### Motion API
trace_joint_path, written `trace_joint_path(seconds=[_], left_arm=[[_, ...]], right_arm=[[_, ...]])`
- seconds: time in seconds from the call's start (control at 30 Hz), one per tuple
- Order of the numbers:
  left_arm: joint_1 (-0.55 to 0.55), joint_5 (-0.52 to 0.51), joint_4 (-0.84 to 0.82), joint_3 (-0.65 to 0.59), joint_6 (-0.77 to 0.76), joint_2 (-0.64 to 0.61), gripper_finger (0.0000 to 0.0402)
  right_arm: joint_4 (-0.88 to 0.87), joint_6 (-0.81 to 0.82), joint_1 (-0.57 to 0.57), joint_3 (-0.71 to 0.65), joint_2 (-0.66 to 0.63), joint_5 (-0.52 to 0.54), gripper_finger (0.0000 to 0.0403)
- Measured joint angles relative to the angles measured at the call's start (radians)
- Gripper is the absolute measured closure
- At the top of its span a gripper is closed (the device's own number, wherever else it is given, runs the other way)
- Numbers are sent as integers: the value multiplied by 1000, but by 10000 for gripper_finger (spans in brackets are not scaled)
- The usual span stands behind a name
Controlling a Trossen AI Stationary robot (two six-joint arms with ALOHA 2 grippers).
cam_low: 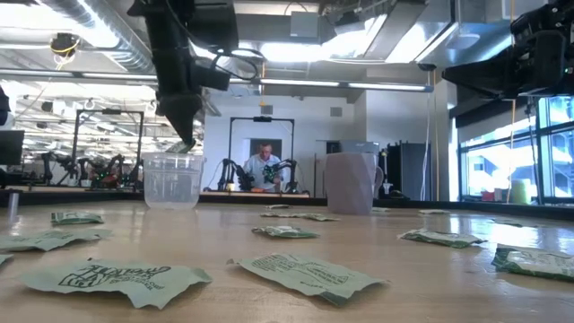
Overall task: Pick and place Stevia / Truvia into bins
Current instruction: Put the green stevia packet into the transparent container
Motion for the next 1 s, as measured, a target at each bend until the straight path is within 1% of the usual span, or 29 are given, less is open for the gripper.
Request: trace_joint_path(seconds=[0.2, 0.6, 0.77, 0.87, 1.0], left_arm=[[26, 76, 1, 0, 0, 19, 394], [92, 105, -1, -1, 3, 117, 394], [99, 157, -1, -1, 3, 132, 393], [99, 159, 0, -1, -1, 135, 393], [99, 131, 0, -1, -7, 136, 393]], right_arm=[[0, 0, 0, 0, 0, 0, 328], [0, 0, 0, 0, 0, 0, 328], [0, 0, 0, 0, 0, 0, 328], [0, 0, 0, 0, 0, 0, 328], [0, 0, 0, 0, 0, 0, 328]])
